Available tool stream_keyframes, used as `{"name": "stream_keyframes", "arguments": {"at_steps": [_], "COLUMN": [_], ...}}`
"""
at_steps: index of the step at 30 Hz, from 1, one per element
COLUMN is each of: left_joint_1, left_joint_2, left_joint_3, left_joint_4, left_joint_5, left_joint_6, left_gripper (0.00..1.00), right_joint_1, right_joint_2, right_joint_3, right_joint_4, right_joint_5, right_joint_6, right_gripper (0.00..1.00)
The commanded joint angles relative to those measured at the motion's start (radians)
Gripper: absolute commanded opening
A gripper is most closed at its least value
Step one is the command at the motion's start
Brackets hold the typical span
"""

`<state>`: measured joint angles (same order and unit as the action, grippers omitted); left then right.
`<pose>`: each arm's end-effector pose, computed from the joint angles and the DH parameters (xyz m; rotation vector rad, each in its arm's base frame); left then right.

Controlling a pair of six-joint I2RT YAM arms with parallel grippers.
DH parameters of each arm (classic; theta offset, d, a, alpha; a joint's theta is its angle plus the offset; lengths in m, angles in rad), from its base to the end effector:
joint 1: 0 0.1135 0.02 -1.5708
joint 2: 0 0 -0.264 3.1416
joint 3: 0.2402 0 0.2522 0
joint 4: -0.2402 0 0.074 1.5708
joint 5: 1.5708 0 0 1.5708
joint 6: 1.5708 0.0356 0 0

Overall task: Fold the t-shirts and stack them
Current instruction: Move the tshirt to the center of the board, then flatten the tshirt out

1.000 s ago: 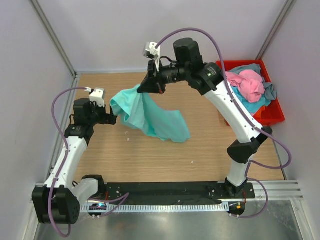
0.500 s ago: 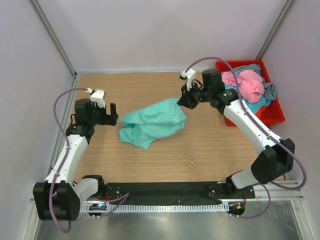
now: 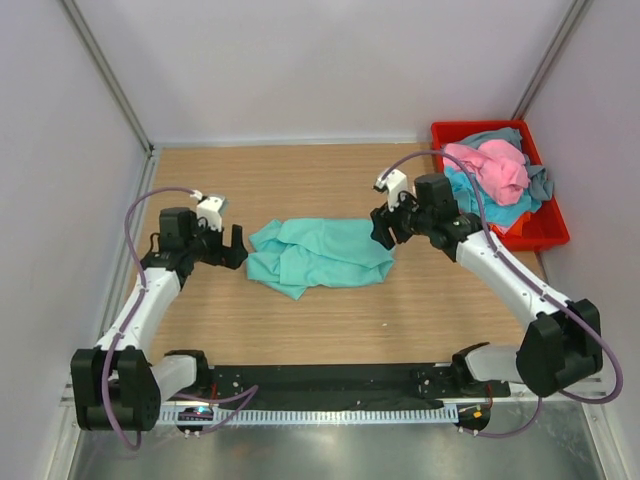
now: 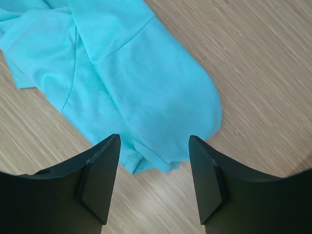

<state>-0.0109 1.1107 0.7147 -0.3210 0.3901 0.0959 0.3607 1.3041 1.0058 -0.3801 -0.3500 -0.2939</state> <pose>0.2324 -0.0161 0.2406 0.3213 2.2312 -0.3998 0.2631 0.1123 0.2861 -0.8943 2.0483 0.4291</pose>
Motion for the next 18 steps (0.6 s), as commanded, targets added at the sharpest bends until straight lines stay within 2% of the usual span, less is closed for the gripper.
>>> {"name": "stream_keyframes", "arguments": {"at_steps": [1,10,18], "left_joint_1": [0.006,0.005,0.005], "left_joint_2": [0.046,0.089,0.185], "left_joint_3": [-0.008,-0.021,-0.011], "left_joint_4": [0.0,0.049,0.08], "left_joint_5": [0.047,0.05,0.059], "left_joint_6": [0.021,-0.004,-0.005], "left_gripper": [1.0,1.0,1.0], "right_joint_1": [0.052,0.196,0.239], "right_joint_2": [0.05,0.244,0.356], "right_joint_3": [-0.016,0.045,0.123], "right_joint_4": [0.078,0.158,0.191], "right_joint_5": [0.032,0.164,0.143], "right_joint_6": [-0.074,-0.151,-0.14], "right_gripper": [0.64,0.54,0.54]}}
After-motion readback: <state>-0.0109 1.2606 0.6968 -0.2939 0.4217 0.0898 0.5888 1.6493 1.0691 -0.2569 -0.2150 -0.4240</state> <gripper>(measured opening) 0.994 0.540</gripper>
